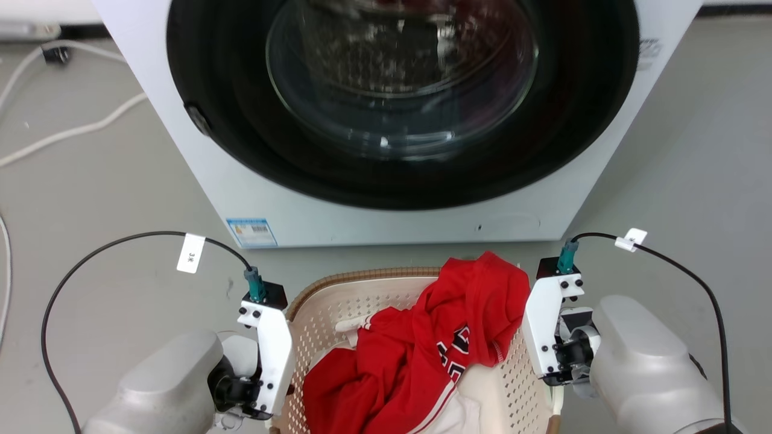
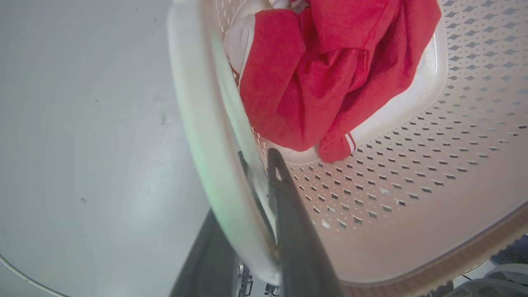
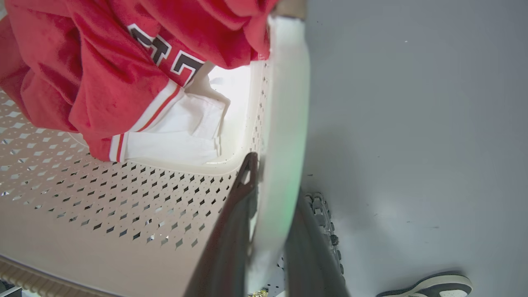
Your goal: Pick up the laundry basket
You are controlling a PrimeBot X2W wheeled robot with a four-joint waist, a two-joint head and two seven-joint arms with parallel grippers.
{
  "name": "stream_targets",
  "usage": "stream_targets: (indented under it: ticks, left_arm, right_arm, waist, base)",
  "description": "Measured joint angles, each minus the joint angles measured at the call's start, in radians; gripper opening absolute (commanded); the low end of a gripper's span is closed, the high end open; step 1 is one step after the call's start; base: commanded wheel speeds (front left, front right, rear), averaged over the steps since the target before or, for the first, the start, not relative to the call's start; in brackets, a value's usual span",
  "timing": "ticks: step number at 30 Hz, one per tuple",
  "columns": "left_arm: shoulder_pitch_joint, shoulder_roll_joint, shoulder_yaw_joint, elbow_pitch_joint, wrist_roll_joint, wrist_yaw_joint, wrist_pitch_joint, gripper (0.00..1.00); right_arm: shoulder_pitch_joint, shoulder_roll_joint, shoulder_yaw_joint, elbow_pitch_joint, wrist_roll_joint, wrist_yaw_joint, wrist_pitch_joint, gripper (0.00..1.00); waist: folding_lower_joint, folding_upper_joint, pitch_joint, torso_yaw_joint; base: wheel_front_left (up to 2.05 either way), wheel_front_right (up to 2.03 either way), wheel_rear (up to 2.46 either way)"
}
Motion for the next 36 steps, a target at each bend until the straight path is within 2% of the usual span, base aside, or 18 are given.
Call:
stream_targets:
  ticks: [6, 13, 23, 36]
  left_arm:
    - [0.014, 0.021, -0.016, -0.007, -0.035, 0.000, 0.010, 0.00]
    - [0.029, 0.040, -0.041, -0.012, -0.078, 0.000, 0.078, 0.00]
    - [0.056, 0.043, -0.067, -0.017, -0.117, 0.000, 0.144, 0.00]
    - [0.051, 0.034, -0.072, -0.007, -0.133, 0.000, 0.157, 0.00]
  right_arm:
    - [0.022, 0.000, 0.056, -0.032, 0.051, 0.000, 0.030, 0.00]
    - [0.040, 0.001, 0.113, -0.054, 0.107, 0.000, 0.079, 0.00]
    - [0.060, 0.000, 0.184, -0.074, 0.166, -0.001, 0.142, 0.00]
    - [0.059, -0.006, 0.226, -0.071, 0.211, -0.001, 0.142, 0.00]
  waist:
    - [0.0000, 0.0000, -0.108, -0.006]
    - [-0.0001, 0.0000, -0.188, -0.018]
    - [0.0000, 0.0000, -0.238, -0.022]
    - [0.0003, 0.0000, -0.250, -0.033]
  base:
    - [0.00, 0.00, 0.00]
    - [0.00, 0.00, 0.00]
    - [0.00, 0.00, 0.00]
    - [0.00, 0.00, 0.00]
